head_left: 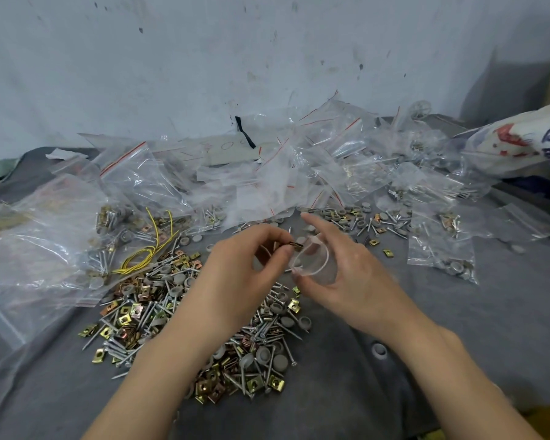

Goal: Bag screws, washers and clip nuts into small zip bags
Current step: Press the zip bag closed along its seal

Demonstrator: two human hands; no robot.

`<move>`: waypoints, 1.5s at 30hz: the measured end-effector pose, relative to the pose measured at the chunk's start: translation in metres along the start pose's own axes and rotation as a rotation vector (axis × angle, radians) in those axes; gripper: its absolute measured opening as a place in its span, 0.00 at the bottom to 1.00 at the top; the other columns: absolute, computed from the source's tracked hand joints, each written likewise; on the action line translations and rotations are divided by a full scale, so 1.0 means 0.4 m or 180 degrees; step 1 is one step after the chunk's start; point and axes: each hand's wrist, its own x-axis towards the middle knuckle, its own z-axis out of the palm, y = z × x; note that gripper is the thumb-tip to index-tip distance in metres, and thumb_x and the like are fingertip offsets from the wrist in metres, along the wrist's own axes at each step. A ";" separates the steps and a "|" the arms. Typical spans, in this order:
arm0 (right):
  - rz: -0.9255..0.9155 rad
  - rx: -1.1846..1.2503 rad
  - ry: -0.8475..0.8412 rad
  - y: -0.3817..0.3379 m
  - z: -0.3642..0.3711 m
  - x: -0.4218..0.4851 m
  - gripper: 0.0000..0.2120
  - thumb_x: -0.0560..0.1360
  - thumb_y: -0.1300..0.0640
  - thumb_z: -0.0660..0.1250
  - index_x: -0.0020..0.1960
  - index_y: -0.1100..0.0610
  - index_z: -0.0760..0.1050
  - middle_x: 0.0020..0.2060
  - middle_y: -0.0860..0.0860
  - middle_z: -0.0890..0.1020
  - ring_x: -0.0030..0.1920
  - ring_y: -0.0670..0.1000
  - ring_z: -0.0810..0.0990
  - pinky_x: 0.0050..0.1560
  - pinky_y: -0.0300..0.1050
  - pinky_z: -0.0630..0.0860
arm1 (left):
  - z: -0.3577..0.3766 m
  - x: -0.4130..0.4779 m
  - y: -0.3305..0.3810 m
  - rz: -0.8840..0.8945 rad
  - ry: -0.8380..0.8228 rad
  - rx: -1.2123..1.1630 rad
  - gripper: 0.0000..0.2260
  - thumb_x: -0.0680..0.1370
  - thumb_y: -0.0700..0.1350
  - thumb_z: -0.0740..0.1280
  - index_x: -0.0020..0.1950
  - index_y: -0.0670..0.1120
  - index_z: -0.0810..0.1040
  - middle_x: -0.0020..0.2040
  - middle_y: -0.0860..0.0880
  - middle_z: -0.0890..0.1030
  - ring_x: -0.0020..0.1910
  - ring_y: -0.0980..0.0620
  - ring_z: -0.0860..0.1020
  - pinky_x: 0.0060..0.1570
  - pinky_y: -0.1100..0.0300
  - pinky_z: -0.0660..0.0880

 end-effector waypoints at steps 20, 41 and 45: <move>-0.0042 -0.0104 0.0009 -0.008 -0.006 -0.004 0.36 0.73 0.34 0.63 0.78 0.39 0.57 0.72 0.40 0.71 0.70 0.40 0.70 0.70 0.55 0.69 | 0.013 0.018 0.003 -0.0439 0.0183 -0.0735 0.06 0.79 0.45 0.70 0.47 0.57 0.79 0.44 0.60 0.82 0.43 0.57 0.80 0.44 0.60 0.77; -0.0016 -0.0026 0.0100 -0.001 -0.017 -0.003 0.34 0.75 0.41 0.69 0.78 0.41 0.59 0.67 0.41 0.76 0.67 0.43 0.74 0.69 0.54 0.70 | 0.025 0.036 -0.010 -0.0618 -0.0008 -0.0376 0.06 0.81 0.46 0.65 0.54 0.58 0.77 0.44 0.58 0.83 0.44 0.64 0.79 0.41 0.72 0.72; -0.0024 0.0032 0.0169 0.000 -0.023 -0.004 0.34 0.74 0.39 0.67 0.77 0.40 0.60 0.65 0.35 0.74 0.64 0.34 0.70 0.69 0.45 0.68 | 0.065 0.019 -0.031 -0.0406 -0.0728 0.0826 0.07 0.82 0.49 0.61 0.57 0.55 0.77 0.49 0.57 0.81 0.49 0.57 0.79 0.51 0.60 0.75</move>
